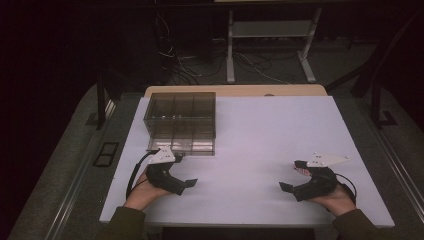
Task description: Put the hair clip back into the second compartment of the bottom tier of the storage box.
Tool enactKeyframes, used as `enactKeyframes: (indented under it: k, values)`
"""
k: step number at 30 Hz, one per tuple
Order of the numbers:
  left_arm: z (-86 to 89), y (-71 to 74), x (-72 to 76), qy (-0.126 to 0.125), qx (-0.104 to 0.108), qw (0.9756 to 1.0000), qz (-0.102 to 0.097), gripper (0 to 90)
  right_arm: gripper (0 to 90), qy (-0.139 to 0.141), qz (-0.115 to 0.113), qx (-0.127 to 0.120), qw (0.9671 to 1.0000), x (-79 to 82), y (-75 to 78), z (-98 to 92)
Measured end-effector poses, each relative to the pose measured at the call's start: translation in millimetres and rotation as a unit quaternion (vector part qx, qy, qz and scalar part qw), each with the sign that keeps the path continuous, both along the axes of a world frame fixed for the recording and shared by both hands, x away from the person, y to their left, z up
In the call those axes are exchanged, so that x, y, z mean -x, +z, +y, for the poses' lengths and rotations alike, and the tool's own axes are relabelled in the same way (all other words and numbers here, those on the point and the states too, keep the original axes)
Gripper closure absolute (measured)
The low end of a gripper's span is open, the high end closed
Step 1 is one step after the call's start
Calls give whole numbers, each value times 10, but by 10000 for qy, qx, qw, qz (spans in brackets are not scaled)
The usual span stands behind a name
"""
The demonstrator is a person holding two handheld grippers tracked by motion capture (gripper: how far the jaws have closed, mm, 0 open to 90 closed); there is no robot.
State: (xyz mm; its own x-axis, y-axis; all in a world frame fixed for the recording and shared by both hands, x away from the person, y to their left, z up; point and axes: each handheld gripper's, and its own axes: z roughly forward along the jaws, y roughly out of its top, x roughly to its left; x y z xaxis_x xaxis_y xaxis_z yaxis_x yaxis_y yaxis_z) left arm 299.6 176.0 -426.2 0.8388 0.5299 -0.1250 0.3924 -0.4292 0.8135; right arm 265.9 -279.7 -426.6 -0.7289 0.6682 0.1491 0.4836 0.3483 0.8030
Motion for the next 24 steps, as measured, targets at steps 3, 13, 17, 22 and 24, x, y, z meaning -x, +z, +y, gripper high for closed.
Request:
enactKeyframes:
  k: [3, 13, 17, 22, 24]
  values:
    - [-16, 7, 22, -16, -4, 10000, 1, 0, 2, 6, -5, -2, 10000, -2, 6, 3]
    - [15, 7, 56, -8, 128, 9999, -13, 3, 3, 121, 85, 135, 9998, -21, 57, 12]
    - [23, -3, 65, 6, 141, 9999, 12, 3, 3, 134, 76, 163, 9997, -39, 64, 3]
    - [21, -8, 75, 10, 174, 9998, 57, 3, 3, 103, 66, 162, 9998, -50, 78, -6]
    - [19, -9, 73, 18, 188, 9998, 66, 3, 3, 76, 48, 170, 9998, -58, 82, -19]
